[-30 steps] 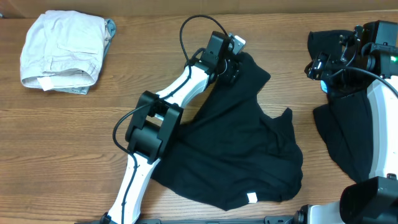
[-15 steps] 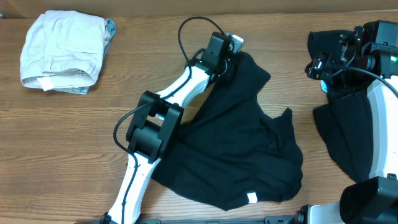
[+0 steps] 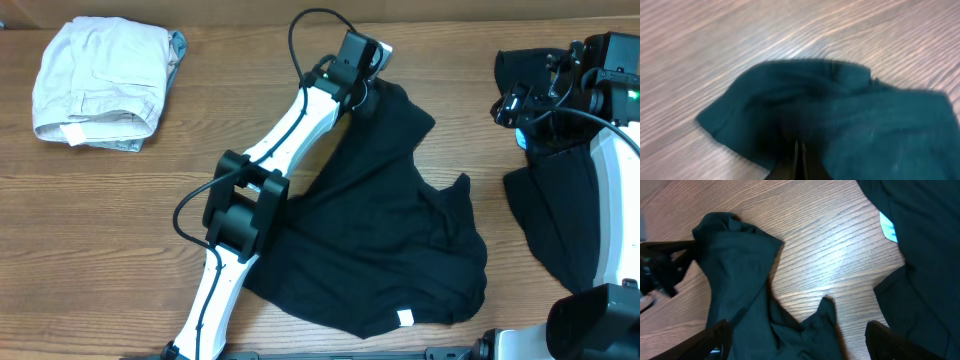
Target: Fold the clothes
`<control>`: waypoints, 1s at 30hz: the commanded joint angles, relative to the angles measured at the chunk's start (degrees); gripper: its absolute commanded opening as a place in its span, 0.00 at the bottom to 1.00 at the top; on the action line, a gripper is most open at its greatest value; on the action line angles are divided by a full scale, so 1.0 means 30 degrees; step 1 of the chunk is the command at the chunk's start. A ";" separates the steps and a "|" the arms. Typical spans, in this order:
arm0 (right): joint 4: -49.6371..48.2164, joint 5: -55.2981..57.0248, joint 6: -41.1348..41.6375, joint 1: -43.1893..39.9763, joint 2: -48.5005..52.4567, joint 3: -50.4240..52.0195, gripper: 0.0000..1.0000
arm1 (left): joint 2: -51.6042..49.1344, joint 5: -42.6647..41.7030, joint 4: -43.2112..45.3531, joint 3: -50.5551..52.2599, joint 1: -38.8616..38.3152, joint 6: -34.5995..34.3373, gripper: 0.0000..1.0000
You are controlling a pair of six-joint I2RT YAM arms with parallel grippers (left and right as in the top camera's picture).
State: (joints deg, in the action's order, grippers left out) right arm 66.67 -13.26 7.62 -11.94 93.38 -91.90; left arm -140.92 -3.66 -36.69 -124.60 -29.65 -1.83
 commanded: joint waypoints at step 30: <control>-0.2645 -0.0539 0.0029 0.4699 -0.0007 1.0622 0.89 | 0.4386 0.4794 -1.7777 -1.5161 0.6572 -0.3235 0.04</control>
State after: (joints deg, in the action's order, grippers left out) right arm 60.36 -14.72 7.51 1.28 93.45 -63.11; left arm -127.79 7.51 -89.76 -169.60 -10.72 -9.37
